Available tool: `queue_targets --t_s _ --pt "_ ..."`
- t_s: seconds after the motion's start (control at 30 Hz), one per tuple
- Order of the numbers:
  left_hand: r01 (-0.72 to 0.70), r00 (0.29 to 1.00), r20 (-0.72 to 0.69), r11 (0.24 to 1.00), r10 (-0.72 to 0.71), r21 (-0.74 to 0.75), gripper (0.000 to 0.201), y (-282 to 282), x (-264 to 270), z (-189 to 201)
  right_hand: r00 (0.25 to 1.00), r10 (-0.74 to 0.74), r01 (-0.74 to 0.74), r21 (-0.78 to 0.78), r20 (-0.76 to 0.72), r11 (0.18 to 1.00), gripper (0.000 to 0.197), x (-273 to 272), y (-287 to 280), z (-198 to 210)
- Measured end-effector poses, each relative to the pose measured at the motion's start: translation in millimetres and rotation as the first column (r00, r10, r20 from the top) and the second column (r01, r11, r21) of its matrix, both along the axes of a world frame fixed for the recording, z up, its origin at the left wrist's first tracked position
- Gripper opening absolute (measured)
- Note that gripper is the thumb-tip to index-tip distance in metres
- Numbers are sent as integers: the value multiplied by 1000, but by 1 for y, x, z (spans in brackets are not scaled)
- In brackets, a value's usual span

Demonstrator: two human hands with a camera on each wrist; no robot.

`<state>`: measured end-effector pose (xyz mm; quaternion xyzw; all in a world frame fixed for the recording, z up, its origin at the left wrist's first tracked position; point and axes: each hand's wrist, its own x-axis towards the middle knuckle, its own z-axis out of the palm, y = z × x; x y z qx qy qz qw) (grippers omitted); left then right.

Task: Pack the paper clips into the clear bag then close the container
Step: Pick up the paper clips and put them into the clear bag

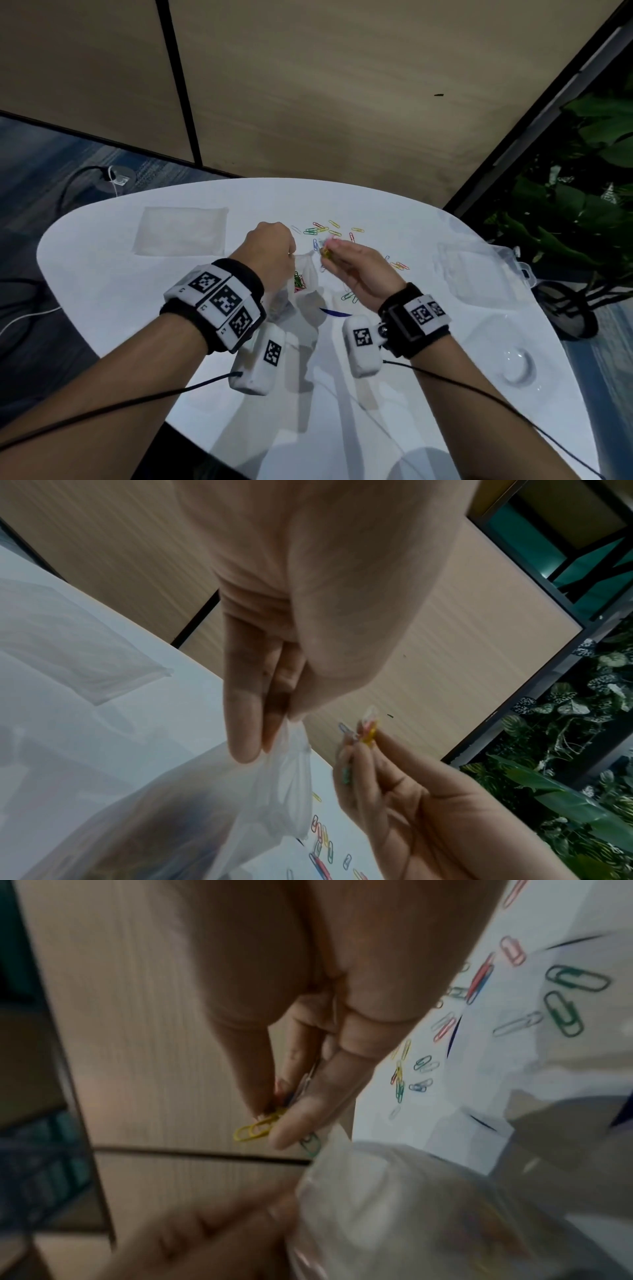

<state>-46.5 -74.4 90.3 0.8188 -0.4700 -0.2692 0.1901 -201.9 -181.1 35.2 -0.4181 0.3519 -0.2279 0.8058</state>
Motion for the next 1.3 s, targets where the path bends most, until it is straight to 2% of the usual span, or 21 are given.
queue_targets --t_s 0.07,0.13,0.2,0.23,0.3,0.37,0.43,0.47,0.5,0.53,0.57,0.6,0.63,0.67,0.73,0.77,0.87,0.97,1.03,1.17,1.3 --pt "13 1000 5 1000 -13 2 23 -1 -1 1 995 59 -68 -116 -76 991 12 11 13 -1" --pt "13 1000 -7 1000 -13 9 22 -1 -1 2 973 97 -160 -308 -211 938 9 17 22 -1" --pt "3 1000 -17 1000 -3 8 24 -1 0 2 905 103 -330 -529 -412 781 11 19 21 -3" --pt "-3 1000 -27 1000 3 7 24 -2 0 1 864 104 -415 -582 -492 699 14 18 21 0" --pt "-13 999 -49 1000 13 5 17 -3 1 1 821 137 -507 -599 -554 619 19 16 20 8" --pt "-25 998 -56 1000 24 -4 19 -3 2 2 838 167 -498 -600 -520 626 15 14 16 16" --pt "-26 999 -41 999 26 -20 19 -1 5 2 902 126 -360 -559 -413 747 10 6 4 16" --pt "-24 999 -33 999 24 -25 19 -1 6 2 926 42 -256 -543 -374 799 10 -1 -7 12" --pt "-27 999 -27 999 26 -28 19 1 8 1 911 -85 -175 -564 -404 807 11 -10 -22 1" --pt "-27 999 -20 999 27 -29 19 2 9 2 826 -229 -173 -617 -516 768 15 -22 -40 -11" --pt "-30 999 -17 999 29 -32 19 3 10 1 664 -341 -260 -633 -665 729 27 -34 -57 -26" --pt "-35 999 -19 999 34 -35 19 4 12 1 480 -384 -352 -574 -789 740 43 -45 -71 -44" --pt "-40 999 -26 998 39 -42 20 5 14 0 336 -365 -393 -481 -868 783 56 -54 -81 -60" --pt "-46 998 -34 998 45 -45 20 5 16 -1 247 -334 -404 -410 -910 818 65 -59 -86 -77" --pt "-55 998 -46 997 53 -53 21 7 19 -2 173 -341 -445 -382 -924 810 71 -54 -90 -104" --pt "-60 997 -50 997 57 -56 21 7 20 -4 164 -363 -457 -397 -917 796 72 -46 -90 -112" --pt "-67 996 -62 996 63 -63 22 6 21 -4 198 -382 -434 -430 -903 792 71 -10 -99 -114" --pt "-62 997 -56 996 58 -63 23 5 20 -5 232 -314 -480 -389 -921 787 72 25 -108 -108" --pt "-58 997 -51 996 55 -61 23 4 20 -4 248 -274 -553 -368 -929 748 75 42 -107 -107" --pt "-53 998 -47 996 49 -68 24 4 21 -7 267 -263 -726 -373 -927 578 76 60 -100 -107" --pt "-60 997 -52 995 56 -80 23 6 21 -8 175 -255 -899 -260 -951 352 59 75 -95 -105"
